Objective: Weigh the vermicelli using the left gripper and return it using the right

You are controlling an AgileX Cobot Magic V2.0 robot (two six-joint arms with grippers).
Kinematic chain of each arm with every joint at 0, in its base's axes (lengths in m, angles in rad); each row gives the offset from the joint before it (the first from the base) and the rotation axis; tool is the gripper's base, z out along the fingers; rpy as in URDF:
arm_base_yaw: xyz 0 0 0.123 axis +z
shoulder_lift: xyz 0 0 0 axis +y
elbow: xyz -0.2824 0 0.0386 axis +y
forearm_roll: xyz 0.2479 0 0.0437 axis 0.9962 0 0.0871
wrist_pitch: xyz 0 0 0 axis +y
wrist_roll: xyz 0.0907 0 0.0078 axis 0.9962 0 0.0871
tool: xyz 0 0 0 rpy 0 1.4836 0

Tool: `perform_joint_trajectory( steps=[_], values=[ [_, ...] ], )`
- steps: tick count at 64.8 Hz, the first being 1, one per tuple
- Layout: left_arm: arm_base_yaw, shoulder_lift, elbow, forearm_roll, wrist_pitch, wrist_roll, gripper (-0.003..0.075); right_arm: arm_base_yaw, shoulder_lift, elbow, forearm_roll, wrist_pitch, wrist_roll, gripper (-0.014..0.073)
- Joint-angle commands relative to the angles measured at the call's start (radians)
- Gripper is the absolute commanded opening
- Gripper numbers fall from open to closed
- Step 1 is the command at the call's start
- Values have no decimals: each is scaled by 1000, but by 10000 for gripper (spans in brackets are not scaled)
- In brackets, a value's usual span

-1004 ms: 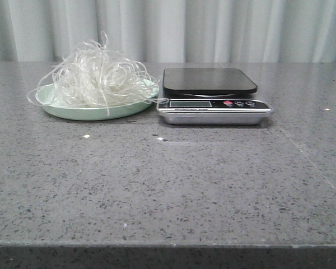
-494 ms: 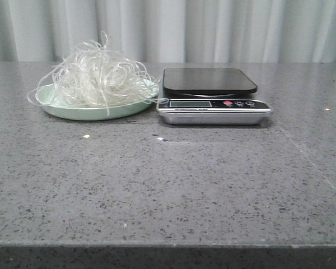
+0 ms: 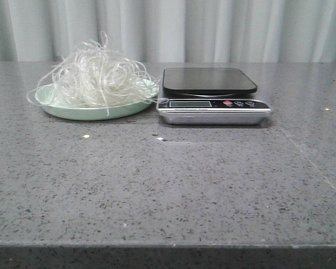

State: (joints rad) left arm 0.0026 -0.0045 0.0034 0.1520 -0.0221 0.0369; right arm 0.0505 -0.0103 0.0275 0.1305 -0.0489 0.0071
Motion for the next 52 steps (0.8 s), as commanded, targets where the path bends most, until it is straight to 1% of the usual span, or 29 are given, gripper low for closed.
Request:
perform_joint_trajectory(
  steps=[1,2,4,5,7,8,13,18,19,20,23,29,35,43,52],
  values=[
    [2,-20,-4,-84,-281,-19,144,-3,-16,-7,-6,-86,-7,189],
    [2,-20,-9,-98,-309,-19,144,-3,-16,-7,-6,-86,-7,189],
    [2,-18,-32,-129,-322,-23,144,-3,-16,-7,-6,-86,-7,189],
    [2,-18,-47,-136,-319,-25,144,-3,-16,-7,-6,-86,-7,189],
    [0,-14,-100,-141,-272,-26,144,-3,-16,-7,-6,-86,-7,189],
    [0,-12,-100,-141,-272,-26,144,-3,-16,-7,-6,-86,-7,189],
    [0,23,-240,-141,-122,-26,144,-3,-16,-7,-6,-86,-7,189],
    [0,85,-346,-146,-41,-26,144,-3,-16,-7,-6,-86,-7,189],
    [0,107,-392,-152,-1,-26,144,-3,-16,-7,-6,-86,-7,189],
    [0,114,-392,-158,-1,-26,144,-3,-16,-7,-6,-86,-7,189],
    [0,166,-471,-183,87,-26,144,-3,-16,-7,-6,-86,-7,189],
    [0,256,-583,-233,201,-26,144,-3,-16,-7,-6,-86,-7,189],
    [0,333,-624,-304,248,-26,144,-3,-16,-7,-6,-86,-7,189],
    [0,402,-622,-315,237,-30,144,-3,-16,-7,-6,-86,-7,189],
    [0,440,-622,-329,261,-24,154,-3,-16,-7,-6,-86,-7,189]
  ],
)
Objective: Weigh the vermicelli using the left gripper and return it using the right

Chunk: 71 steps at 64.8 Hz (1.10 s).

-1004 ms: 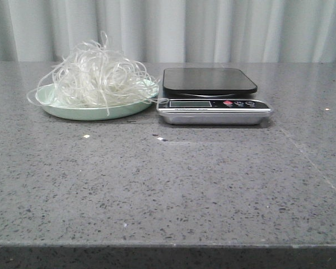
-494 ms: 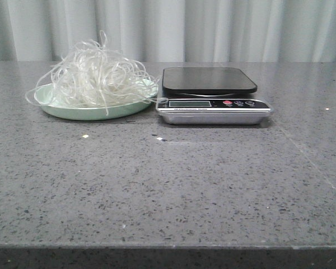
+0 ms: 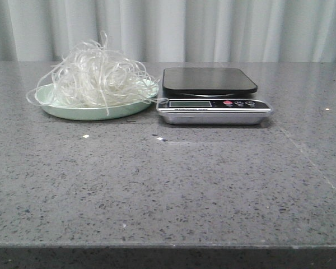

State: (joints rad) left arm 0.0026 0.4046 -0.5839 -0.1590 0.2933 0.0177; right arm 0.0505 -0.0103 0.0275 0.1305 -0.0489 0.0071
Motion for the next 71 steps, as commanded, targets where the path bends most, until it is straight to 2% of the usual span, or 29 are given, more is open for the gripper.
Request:
perform_joint_trajectory(
  steps=[1,5,9,20,24,43,59,71],
  values=[
    [0,34,-35,-18,-54,-1,159,-3,-16,-7,-6,-86,-7,189],
    [-8,45,-37,-17,-50,12,190,-3,-16,-7,-6,-86,-7,189],
    [-38,65,-48,-17,-39,12,260,-3,-16,-7,-6,-86,-7,189],
    [-165,172,-119,-16,6,65,611,-3,-16,-7,-6,-86,-7,189],
    [-206,235,-157,-16,23,67,671,-3,-16,-7,-6,-86,-7,189],
    [-359,643,-422,-16,80,67,682,-3,-16,-7,-6,-86,-7,189],
    [-379,1037,-743,-16,345,63,682,-3,-17,-7,-6,-86,-7,189],
    [-379,1248,-894,-20,504,37,682,-3,-17,-7,-6,-86,-7,189]
  ],
)
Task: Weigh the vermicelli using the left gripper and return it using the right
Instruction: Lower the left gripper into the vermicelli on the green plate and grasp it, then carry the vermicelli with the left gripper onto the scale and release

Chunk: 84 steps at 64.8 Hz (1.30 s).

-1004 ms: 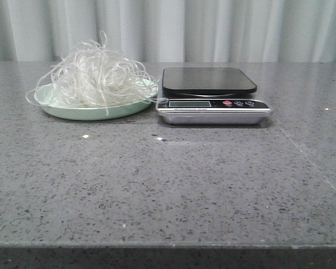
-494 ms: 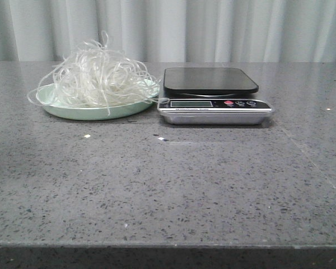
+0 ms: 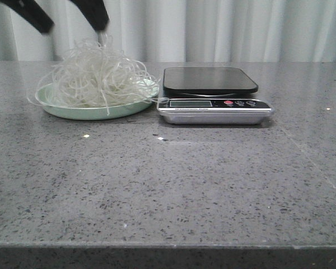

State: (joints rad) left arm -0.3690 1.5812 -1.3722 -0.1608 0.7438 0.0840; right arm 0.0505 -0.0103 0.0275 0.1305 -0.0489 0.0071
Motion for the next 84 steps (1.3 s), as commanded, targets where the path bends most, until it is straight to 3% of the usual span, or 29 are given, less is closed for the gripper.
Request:
perform_joint_trajectory(
  steps=[1,11,17,23,29,30,32,37,45,57,67,84],
  values=[
    [-7,71,-111,-19,58,-29,682,-3,-17,-7,-6,-86,-7,189],
    [-7,183,-179,-19,146,-39,671,-3,-17,-7,-6,-86,-7,189],
    [-7,217,-196,-20,175,-57,617,-3,-17,-7,-6,-86,-7,189],
    [-7,221,-196,-20,173,-58,460,-3,-17,-7,-6,-86,-7,189],
    [-7,221,-214,-20,175,-58,196,-3,-17,-7,-6,-86,-7,189],
    [-7,221,-223,-20,176,-58,125,-3,-17,-7,-6,-86,-7,189],
    [-7,221,-234,-20,178,-57,103,-3,-17,-7,-6,-86,-7,189],
    [-14,219,-280,-24,183,-57,167,-3,-17,-7,-6,-86,-7,189],
    [-47,210,-383,-35,171,-57,123,-3,-17,-7,-6,-86,-7,189],
    [-146,218,-571,-48,84,-57,127,-3,-17,-7,-6,-86,-7,189],
    [-218,257,-631,-48,-3,-57,127,-3,-17,-7,-6,-86,-7,189],
    [-250,378,-651,-42,-5,-57,163,-3,-17,-7,-6,-86,-7,189]
  ],
)
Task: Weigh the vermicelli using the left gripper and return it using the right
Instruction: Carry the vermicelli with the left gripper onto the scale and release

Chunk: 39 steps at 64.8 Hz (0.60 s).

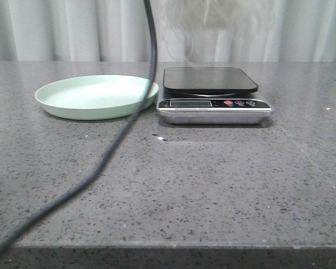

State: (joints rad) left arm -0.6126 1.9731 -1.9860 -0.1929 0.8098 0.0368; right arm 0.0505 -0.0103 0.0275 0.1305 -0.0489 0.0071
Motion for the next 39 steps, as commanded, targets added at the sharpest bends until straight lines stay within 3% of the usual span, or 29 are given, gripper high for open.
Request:
perform_joint_trajectory(
  steps=[1,21,39],
  values=[
    [-9,-14,-37,-10,-71,-9,168,-3,-17,-7,-6,-86,-7,189],
    [-11,23,-46,-10,-8,-9,533,-1,-17,-7,-6,-86,-7,189],
    [-11,-65,-139,43,34,-9,544,-1,-17,-7,-6,-86,-7,189]
  ],
)
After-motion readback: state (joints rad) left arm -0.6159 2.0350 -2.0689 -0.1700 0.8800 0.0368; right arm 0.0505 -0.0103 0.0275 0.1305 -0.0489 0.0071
